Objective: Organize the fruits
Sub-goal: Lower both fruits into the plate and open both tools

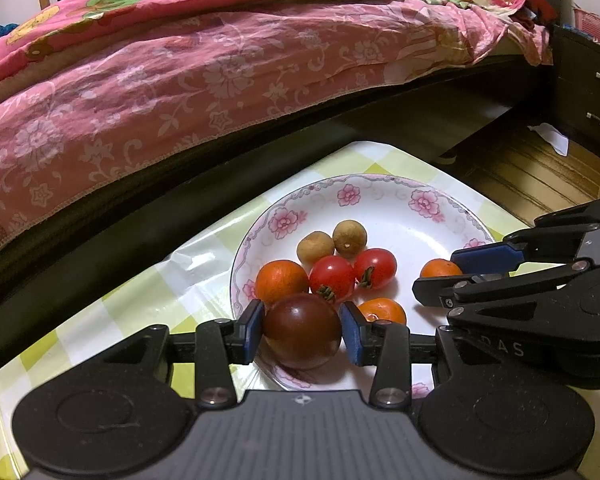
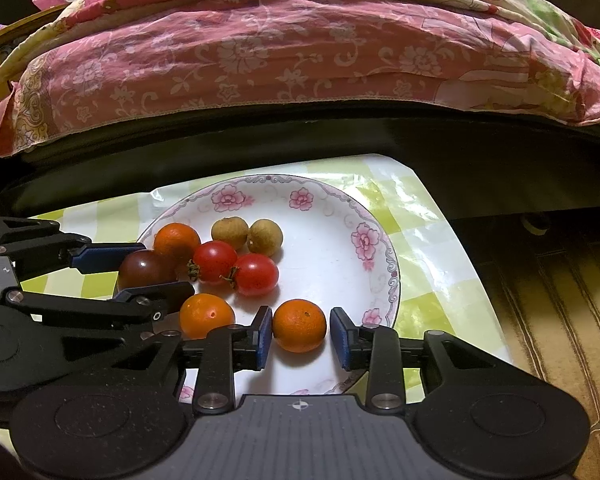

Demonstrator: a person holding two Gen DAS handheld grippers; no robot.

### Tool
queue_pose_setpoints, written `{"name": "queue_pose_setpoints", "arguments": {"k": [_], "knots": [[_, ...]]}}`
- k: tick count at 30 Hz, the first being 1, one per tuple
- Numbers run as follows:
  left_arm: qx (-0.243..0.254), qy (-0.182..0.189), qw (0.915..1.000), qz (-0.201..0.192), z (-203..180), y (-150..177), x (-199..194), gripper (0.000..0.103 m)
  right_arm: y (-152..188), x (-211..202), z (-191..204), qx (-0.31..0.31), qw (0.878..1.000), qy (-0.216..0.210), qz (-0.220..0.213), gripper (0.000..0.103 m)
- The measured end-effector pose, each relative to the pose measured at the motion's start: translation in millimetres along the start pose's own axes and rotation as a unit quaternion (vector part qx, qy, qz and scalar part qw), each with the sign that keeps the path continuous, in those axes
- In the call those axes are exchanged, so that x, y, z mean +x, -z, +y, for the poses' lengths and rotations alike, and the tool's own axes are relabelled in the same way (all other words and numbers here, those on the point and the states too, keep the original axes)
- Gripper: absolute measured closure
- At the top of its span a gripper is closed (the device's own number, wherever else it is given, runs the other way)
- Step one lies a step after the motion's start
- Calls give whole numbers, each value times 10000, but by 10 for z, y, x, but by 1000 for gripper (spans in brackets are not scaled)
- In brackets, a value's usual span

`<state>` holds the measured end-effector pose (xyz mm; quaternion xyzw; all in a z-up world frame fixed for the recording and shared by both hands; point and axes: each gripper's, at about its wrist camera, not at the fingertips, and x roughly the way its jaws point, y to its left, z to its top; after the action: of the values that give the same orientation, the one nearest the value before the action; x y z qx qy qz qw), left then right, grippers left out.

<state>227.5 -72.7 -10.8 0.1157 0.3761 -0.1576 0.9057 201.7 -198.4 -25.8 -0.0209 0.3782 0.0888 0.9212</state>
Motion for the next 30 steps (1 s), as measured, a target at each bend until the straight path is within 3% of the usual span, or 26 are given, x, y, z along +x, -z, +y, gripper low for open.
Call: {"name": "queue_pose_setpoints", "arguments": {"k": [30], "knots": [[23, -28, 10000, -82, -5, 18, -96, 46, 38, -67, -22, 26, 10000, 22, -84, 70]]}}
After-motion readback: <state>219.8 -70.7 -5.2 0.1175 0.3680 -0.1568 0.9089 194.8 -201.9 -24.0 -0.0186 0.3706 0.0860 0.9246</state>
